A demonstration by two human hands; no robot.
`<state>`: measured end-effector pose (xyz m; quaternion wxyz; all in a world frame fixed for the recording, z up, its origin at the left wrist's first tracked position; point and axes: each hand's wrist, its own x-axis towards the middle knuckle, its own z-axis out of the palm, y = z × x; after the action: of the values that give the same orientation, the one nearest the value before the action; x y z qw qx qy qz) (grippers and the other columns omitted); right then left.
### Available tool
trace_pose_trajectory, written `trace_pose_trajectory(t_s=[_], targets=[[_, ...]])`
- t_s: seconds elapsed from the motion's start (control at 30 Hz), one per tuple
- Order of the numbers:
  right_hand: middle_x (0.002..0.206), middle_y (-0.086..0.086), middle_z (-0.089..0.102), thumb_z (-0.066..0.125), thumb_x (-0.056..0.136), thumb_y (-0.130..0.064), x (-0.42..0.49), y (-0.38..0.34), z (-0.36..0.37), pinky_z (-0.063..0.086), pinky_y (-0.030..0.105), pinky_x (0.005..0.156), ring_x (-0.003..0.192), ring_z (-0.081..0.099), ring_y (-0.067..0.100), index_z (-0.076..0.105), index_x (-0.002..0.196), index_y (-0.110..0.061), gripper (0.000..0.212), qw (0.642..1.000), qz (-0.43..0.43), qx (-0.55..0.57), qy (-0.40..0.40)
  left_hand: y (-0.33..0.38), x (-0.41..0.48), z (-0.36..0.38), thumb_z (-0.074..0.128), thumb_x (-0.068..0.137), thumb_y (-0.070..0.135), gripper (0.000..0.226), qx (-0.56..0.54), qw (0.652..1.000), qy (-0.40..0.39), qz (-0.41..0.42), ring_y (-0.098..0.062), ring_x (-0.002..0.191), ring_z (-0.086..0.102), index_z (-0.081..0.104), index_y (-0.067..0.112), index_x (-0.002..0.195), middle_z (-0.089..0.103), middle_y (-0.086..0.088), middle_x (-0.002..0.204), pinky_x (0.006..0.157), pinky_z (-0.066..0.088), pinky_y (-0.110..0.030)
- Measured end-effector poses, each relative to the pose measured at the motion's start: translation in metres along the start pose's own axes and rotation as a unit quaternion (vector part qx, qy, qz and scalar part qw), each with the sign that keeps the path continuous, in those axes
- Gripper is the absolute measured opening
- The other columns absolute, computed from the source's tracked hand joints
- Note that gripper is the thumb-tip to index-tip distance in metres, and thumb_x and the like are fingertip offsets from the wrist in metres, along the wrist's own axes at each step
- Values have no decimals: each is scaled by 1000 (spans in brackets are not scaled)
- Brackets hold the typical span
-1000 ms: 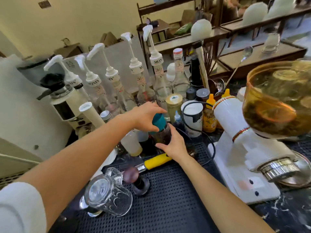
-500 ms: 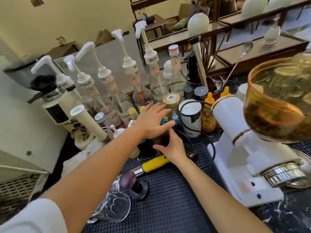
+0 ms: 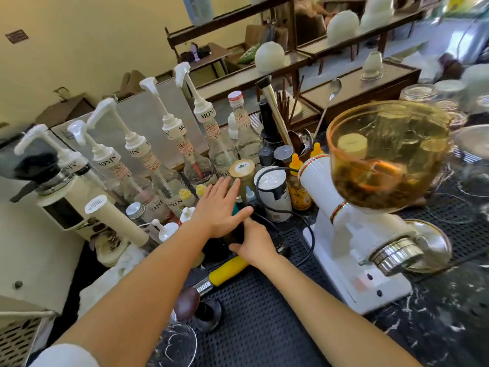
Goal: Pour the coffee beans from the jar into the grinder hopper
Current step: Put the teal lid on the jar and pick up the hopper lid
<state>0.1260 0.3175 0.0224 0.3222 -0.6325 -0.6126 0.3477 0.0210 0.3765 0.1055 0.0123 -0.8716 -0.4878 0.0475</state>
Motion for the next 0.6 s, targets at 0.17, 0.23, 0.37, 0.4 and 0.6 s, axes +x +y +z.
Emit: trace_pose_trajectory(t_s=[0.17,0.23,0.37,0.4,0.6], targets=[[126,5,60,62,82,-24,-67,1,-25,47,39,96,114,55,23,55,126,-18,45,1000,10,12,-13,3,0,-15,-8,68,84,109,74,997,-7,33,-27,145,-6,-1,13,150,-4,-15,159,117,-2,-46],[118,2,64,62,83,-28,-108,15,-39,49,32,90,105,58,16,60,120,-19,38,999,10,34,-13,10,-7,-21,-11,69,83,109,53,993,70,76,-30,145,4,10,12,150,6,-16,158,117,1,-48],[89,-11,65,63,82,-26,-186,64,-88,46,10,72,75,57,-3,67,104,-23,23,993,104,58,25,48,-14,-37,22,83,74,91,-196,945,225,131,-32,139,24,32,8,144,29,-18,152,112,20,-55],[83,-12,64,65,81,-23,-201,78,-104,45,7,68,70,56,-4,69,100,-23,19,988,131,58,50,63,-17,-42,32,82,70,87,-264,925,239,130,-27,139,24,31,11,145,28,-14,152,112,21,-52],[79,4,70,68,79,-10,-224,149,-212,43,25,69,69,60,9,69,95,-11,17,933,214,65,281,183,-28,-69,61,63,78,105,-558,784,210,170,-13,138,31,16,33,146,31,1,151,110,29,-37]])
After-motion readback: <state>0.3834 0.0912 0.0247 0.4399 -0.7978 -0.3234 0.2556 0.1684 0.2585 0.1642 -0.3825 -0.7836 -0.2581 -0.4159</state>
